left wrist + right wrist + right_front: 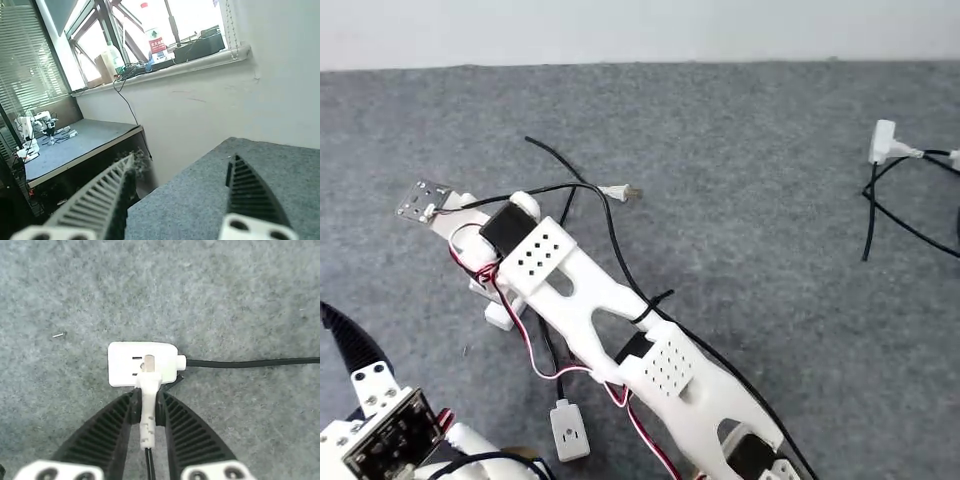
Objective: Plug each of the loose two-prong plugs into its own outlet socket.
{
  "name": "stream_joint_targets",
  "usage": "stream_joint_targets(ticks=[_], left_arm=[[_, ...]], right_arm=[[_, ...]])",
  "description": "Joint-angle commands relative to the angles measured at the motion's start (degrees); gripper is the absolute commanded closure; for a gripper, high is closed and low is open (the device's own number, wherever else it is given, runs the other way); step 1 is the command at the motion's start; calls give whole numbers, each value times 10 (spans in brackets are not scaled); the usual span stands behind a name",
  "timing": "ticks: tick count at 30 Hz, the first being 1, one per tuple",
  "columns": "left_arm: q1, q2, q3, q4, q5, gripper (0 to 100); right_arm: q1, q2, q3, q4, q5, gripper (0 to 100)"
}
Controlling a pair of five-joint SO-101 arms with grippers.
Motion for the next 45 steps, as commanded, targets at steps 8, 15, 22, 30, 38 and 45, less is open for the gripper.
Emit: stream_joint_targets(ticks=[8,15,22,30,38,45], left_arm=[[-4,-6,32,11,-13,716],[-6,-6,35,11,-24,716],[-6,-7,-7,41,-22,716],[-6,-7,-15,63,-25,716],[-6,-7,-15,87,-25,716],[-6,-7,-17,88,-25,716]], right_arm=[[6,-11,1,27,-17,991],[1,-30,56,28,-18,991],[1,-73,91,26,-25,991],[-2,-45,91,-1,-24,988],[-18,53,93,-86,-30,990],[-24,129,31,-98,-38,990]])
